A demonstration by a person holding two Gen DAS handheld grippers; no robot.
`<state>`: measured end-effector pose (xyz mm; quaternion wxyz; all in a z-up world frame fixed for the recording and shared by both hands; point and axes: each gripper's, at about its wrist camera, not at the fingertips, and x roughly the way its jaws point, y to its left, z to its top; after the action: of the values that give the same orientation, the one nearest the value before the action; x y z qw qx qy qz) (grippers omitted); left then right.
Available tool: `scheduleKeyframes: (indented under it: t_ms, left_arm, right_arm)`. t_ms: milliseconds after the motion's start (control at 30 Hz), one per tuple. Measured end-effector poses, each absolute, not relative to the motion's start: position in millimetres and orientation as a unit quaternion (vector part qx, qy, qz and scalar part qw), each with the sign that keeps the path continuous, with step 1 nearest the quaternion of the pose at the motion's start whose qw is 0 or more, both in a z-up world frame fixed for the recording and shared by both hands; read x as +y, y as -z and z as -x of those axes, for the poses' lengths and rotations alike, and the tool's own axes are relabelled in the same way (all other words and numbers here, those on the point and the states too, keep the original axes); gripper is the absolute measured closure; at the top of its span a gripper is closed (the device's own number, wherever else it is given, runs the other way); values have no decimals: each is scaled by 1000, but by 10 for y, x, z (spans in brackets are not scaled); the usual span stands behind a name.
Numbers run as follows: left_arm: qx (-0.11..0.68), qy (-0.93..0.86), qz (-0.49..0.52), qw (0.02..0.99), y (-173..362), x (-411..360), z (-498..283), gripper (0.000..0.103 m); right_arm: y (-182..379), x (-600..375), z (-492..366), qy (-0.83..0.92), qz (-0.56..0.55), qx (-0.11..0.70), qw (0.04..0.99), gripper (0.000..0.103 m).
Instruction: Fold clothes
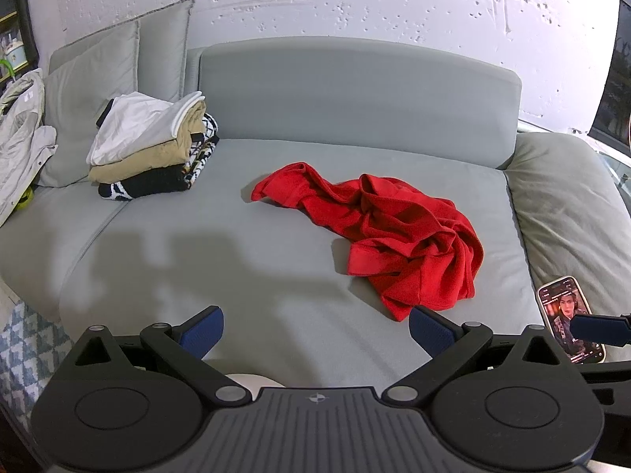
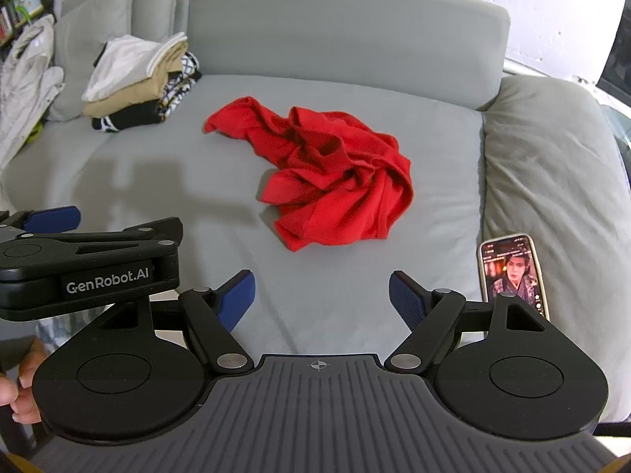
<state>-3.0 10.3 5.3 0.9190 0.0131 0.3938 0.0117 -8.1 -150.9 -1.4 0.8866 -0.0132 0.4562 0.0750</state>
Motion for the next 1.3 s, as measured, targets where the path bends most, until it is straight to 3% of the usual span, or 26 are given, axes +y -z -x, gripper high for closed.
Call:
scheduleKeyframes:
  t_ms: [933, 1167, 1233, 1300]
  left_arm:
    - [400, -10, -11, 917, -38, 129, -4, 2]
    - [390, -44, 11, 920, 141, 386, -118, 1]
    - [387, -59, 22, 920, 253, 540, -169, 3]
    - [391, -77, 47, 916, 375, 712, -235, 12]
  right_arm:
    - [18, -1490, 81, -74, 13, 458, 886, 22]
    - [116, -1595, -8, -73, -6, 456, 887, 17]
    - [176, -1671, -74, -70, -14, 447, 891, 17]
    - [269, -1772, -167, -71, -26, 426, 901, 17]
